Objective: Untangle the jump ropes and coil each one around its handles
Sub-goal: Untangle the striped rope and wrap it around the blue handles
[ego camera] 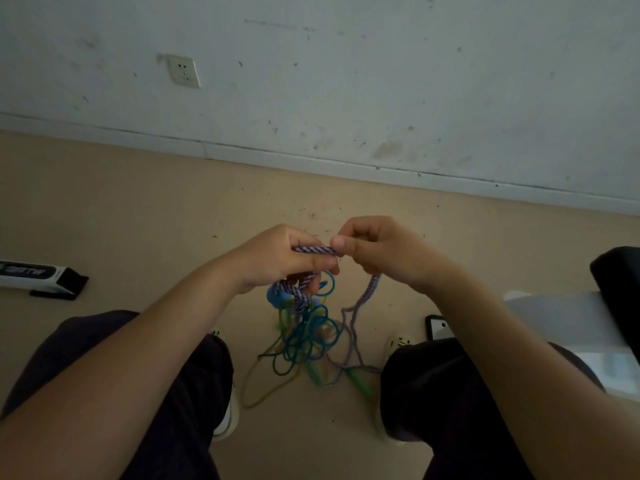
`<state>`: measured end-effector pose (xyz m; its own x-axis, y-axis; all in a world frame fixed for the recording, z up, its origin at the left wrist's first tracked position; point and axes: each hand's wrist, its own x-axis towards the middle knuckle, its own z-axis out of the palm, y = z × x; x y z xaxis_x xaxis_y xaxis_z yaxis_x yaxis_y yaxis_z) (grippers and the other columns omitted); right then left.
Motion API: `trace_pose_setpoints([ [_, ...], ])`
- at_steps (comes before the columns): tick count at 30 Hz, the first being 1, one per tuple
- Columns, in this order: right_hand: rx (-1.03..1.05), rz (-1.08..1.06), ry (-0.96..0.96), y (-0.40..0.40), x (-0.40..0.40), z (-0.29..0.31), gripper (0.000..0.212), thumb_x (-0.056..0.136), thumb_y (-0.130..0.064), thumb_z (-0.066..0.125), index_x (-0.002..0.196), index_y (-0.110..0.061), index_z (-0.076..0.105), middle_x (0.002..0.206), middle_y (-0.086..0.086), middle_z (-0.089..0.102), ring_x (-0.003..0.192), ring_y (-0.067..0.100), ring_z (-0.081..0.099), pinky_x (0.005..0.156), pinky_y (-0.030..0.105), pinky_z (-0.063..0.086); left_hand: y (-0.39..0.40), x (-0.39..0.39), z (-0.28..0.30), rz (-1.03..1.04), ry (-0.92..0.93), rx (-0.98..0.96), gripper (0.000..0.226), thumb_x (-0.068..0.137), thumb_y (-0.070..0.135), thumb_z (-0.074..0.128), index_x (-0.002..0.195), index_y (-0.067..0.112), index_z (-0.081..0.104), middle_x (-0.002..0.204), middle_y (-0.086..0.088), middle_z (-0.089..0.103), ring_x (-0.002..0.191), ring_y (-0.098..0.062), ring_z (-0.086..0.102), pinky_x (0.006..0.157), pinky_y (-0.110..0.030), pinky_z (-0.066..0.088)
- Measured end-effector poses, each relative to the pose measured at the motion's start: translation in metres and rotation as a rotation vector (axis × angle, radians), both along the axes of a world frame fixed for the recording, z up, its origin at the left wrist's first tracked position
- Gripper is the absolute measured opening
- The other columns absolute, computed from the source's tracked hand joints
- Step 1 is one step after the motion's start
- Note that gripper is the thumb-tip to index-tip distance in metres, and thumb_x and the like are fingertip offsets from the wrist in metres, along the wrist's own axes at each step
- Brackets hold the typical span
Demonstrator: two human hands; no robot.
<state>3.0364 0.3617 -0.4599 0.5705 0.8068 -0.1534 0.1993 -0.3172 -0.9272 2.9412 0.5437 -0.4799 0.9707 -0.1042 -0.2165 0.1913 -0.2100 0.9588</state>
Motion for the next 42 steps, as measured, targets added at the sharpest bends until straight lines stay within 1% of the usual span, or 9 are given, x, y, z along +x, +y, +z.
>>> trace_pose_setpoints([
  [6,0.012,-0.142,-0.069,-0.006,0.009,0.007,0.035,0.098,-0.035,0.055,0.071,-0.013,0.055,0.05,-0.005,0.036,0.045,0.01,0.031,0.047,0.024,0.03,0.008,0.004,-0.002,-0.025,0.042,0.121,0.005,0.081,0.017,0.079,0.08,0.019,0.075,0.076,0.003,0.072,0.074,-0.009,0.063,0.069,-0.018,0.046],
  [10,0.023,-0.22,-0.048,-0.011,0.016,0.002,0.039,0.103,-0.033,0.045,0.069,-0.014,0.044,0.05,-0.006,0.036,0.044,0.009,0.03,0.046,0.023,0.03,0.012,0.006,-0.005,0.015,0.02,0.258,0.009,0.083,0.035,0.074,0.082,0.026,0.077,0.088,0.004,0.076,0.091,-0.013,0.068,0.087,-0.03,0.047],
  [17,0.006,-0.018,-0.047,-0.006,0.012,-0.004,0.035,0.085,-0.04,0.063,0.106,-0.012,0.066,0.074,0.002,0.064,0.06,0.017,0.06,0.056,0.026,0.049,0.002,0.002,0.001,0.031,-0.007,0.179,0.016,0.087,0.034,0.068,0.079,0.022,0.075,0.067,0.017,0.07,0.063,0.008,0.059,0.064,-0.011,0.041],
  [21,-0.025,0.03,-0.083,0.004,0.003,-0.012,0.003,0.094,-0.021,0.064,0.093,-0.018,0.065,0.068,0.0,0.064,0.05,0.011,0.052,0.049,0.023,0.043,0.0,0.004,-0.003,0.049,-0.016,0.183,0.016,0.084,0.039,0.07,0.077,0.025,0.075,0.072,0.009,0.068,0.07,-0.002,0.06,0.069,-0.019,0.042],
  [25,-0.011,-0.073,-0.153,0.003,0.006,-0.003,0.017,0.1,-0.012,0.052,0.086,-0.016,0.06,0.07,-0.002,0.065,0.056,0.003,0.053,0.056,0.021,0.045,0.005,0.003,-0.003,0.015,0.014,0.079,0.012,0.078,0.025,0.079,0.082,0.017,0.071,0.071,0.008,0.064,0.069,-0.006,0.059,0.068,-0.018,0.046],
  [28,-0.02,-0.122,-0.192,0.003,0.006,-0.004,0.022,0.102,-0.016,0.047,0.085,-0.01,0.06,0.079,0.009,0.066,0.07,0.019,0.06,0.071,0.034,0.051,0.007,0.003,-0.001,-0.024,0.023,0.097,0.009,0.08,0.016,0.08,0.084,0.019,0.072,0.077,0.009,0.068,0.077,-0.005,0.062,0.075,-0.018,0.048],
  [33,0.126,-0.23,-0.003,0.005,0.003,-0.005,0.027,0.104,-0.013,0.043,0.078,-0.009,0.05,0.058,0.004,0.045,0.044,0.011,0.039,0.043,0.023,0.032,0.009,0.004,0.0,0.043,0.018,0.114,0.012,0.08,0.015,0.08,0.087,0.023,0.073,0.081,0.011,0.072,0.08,-0.004,0.065,0.079,-0.02,0.048],
  [36,0.154,-0.285,0.026,0.0,0.011,-0.006,0.027,0.103,-0.015,0.046,0.078,-0.011,0.054,0.055,-0.001,0.039,0.041,0.008,0.031,0.042,0.02,0.025,0.013,0.004,0.003,0.084,0.005,0.074,0.019,0.08,0.01,0.08,0.093,0.022,0.072,0.087,0.007,0.076,0.083,-0.005,0.069,0.083,-0.022,0.052],
  [42,0.095,-0.364,-0.243,0.0,0.018,-0.018,0.009,0.092,-0.021,0.067,0.083,-0.02,0.065,0.075,-0.003,0.062,0.07,0.011,0.057,0.068,0.027,0.047,0.012,0.0,0.004,0.122,0.002,-0.022,0.015,0.088,0.003,0.069,0.097,0.015,0.072,0.076,0.001,0.074,0.072,-0.004,0.068,0.073,-0.014,0.052],
])
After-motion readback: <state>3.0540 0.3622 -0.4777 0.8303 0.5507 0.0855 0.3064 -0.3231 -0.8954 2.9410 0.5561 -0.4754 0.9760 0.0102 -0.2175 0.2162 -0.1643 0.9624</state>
